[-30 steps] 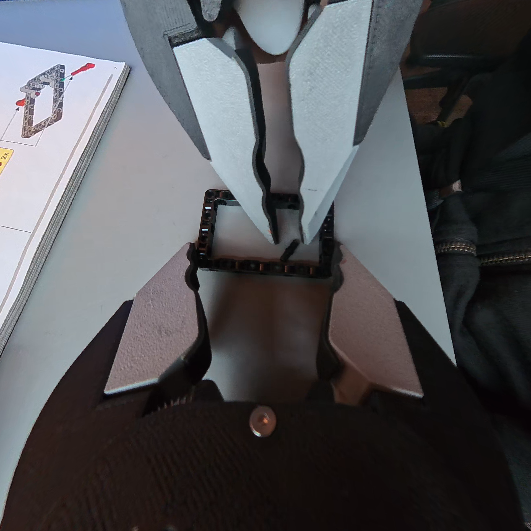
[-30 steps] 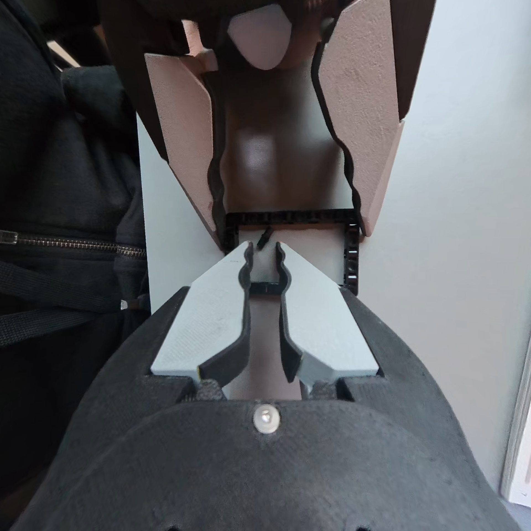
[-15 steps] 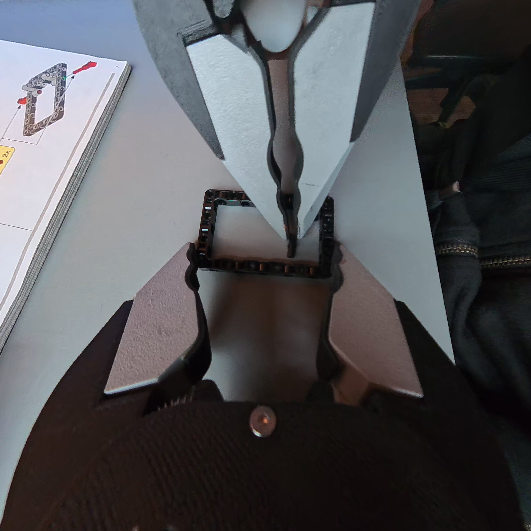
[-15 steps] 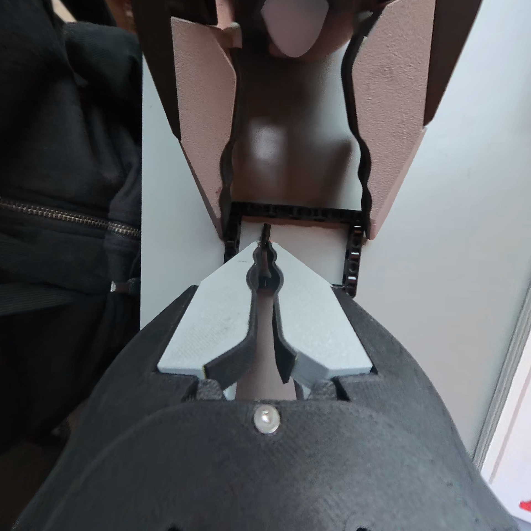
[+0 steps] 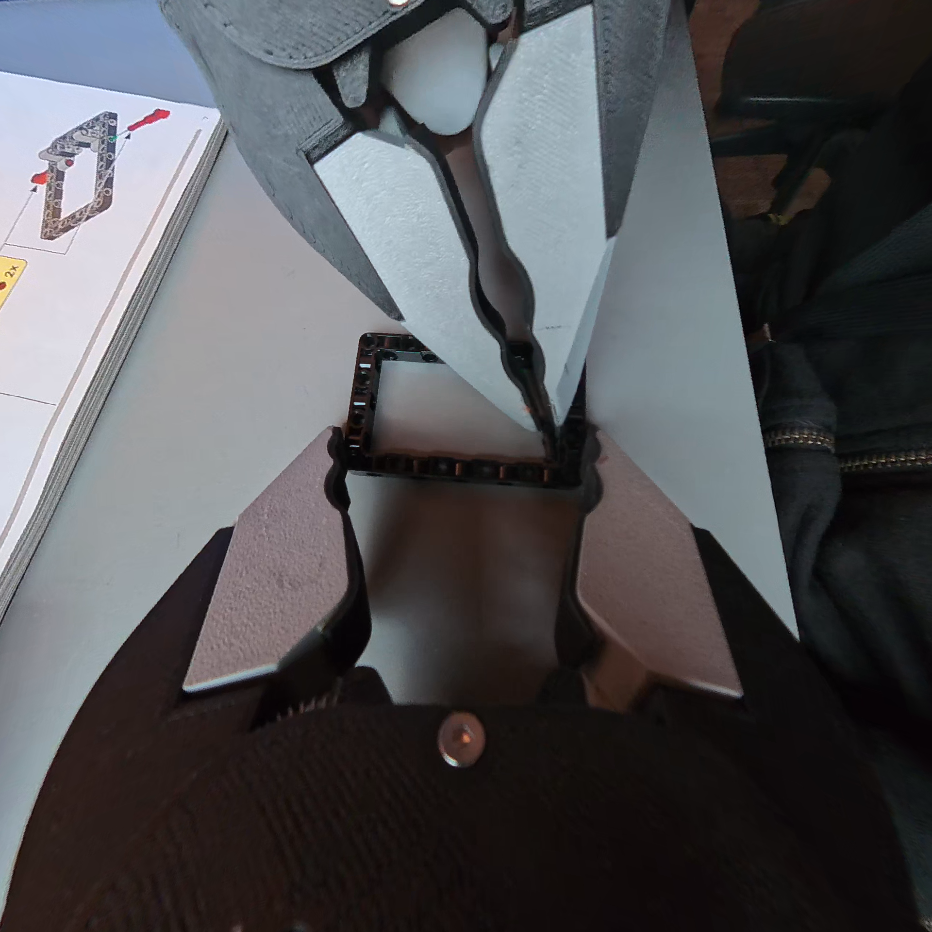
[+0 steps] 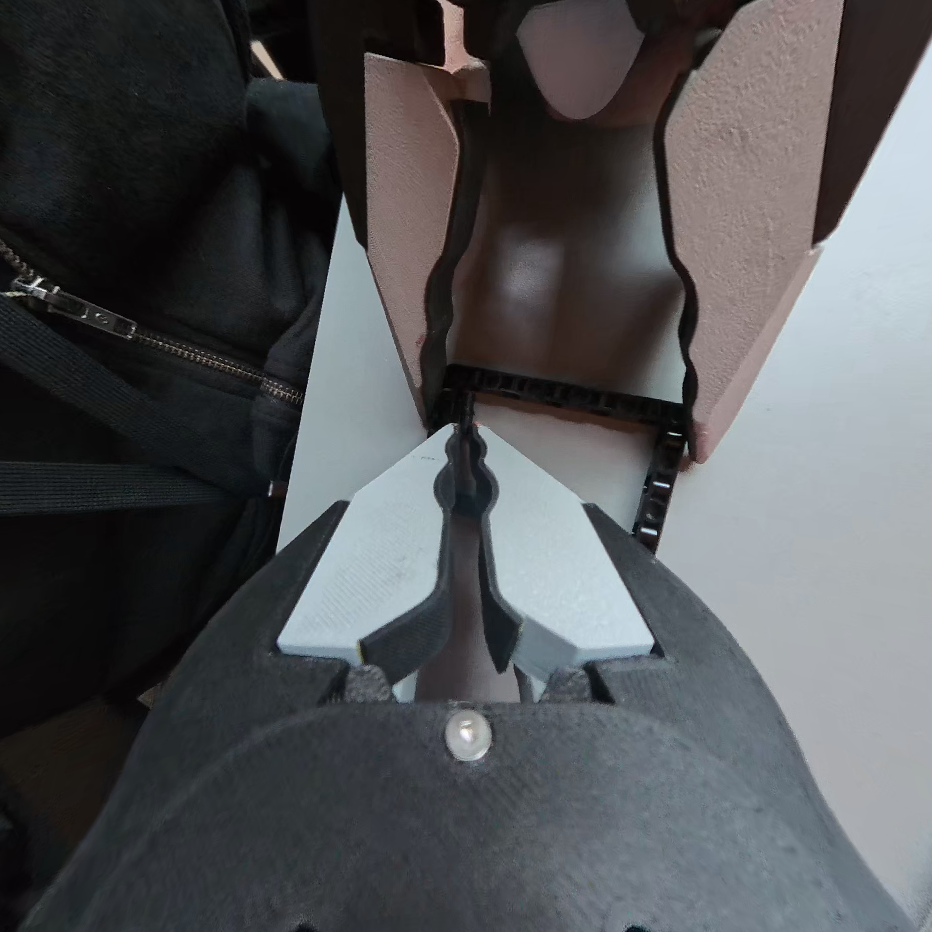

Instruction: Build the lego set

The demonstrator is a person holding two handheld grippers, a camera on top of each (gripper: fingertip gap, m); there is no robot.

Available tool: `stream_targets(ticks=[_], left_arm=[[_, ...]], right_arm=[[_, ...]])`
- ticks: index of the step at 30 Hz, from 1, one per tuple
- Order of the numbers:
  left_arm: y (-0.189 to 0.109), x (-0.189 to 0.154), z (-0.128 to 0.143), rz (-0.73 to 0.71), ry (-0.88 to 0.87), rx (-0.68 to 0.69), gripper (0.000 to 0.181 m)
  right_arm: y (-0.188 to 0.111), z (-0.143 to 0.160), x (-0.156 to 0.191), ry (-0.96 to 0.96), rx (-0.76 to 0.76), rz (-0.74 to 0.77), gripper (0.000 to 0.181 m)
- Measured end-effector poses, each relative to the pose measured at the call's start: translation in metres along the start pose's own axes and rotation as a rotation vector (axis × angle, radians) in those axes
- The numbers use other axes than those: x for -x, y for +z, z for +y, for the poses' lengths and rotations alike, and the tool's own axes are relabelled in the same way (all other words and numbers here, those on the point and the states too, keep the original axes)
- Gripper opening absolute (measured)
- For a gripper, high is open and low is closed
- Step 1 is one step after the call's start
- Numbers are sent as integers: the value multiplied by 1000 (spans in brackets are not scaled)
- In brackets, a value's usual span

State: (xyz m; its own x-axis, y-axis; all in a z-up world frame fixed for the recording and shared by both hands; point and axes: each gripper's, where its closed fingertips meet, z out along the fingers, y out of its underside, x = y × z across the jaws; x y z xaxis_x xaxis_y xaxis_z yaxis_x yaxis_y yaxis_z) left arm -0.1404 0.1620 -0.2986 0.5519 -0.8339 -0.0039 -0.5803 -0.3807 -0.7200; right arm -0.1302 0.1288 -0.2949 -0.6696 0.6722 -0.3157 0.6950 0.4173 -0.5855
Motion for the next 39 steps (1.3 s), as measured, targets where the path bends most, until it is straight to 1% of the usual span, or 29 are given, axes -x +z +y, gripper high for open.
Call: stream_targets(ticks=[4,10,16,19,23,26,31,34,39], left_arm=[[0,0,0,0,-1,0,92],[0,0,0,1,-1,0,93],[0,0,0,1,-1,0,93],[0,0,0,1,-1,0,93],[0,0,0,-3,-6,0,93],[0,1,0,-6,-6,0,93],[0,1,0,-15,-18,1,92],[0,0,0,-16,-17,0,92],[0,0,0,-18,-14,0,93]], right_arm=[[0,-2,0,15,-29,-11,0],[2,-2,0,52,6,-57,0],[2,-1,2,197,101,-179,0],[2,-1,1,188,154,-184,0],[1,0,2,260,241,-236,0],[1,1,1,285,297,-243,0],[2,0,1,348,228,-224,0],[2,-1,1,301,152,-197,0],[2,-2,1,222,87,-202,0]])
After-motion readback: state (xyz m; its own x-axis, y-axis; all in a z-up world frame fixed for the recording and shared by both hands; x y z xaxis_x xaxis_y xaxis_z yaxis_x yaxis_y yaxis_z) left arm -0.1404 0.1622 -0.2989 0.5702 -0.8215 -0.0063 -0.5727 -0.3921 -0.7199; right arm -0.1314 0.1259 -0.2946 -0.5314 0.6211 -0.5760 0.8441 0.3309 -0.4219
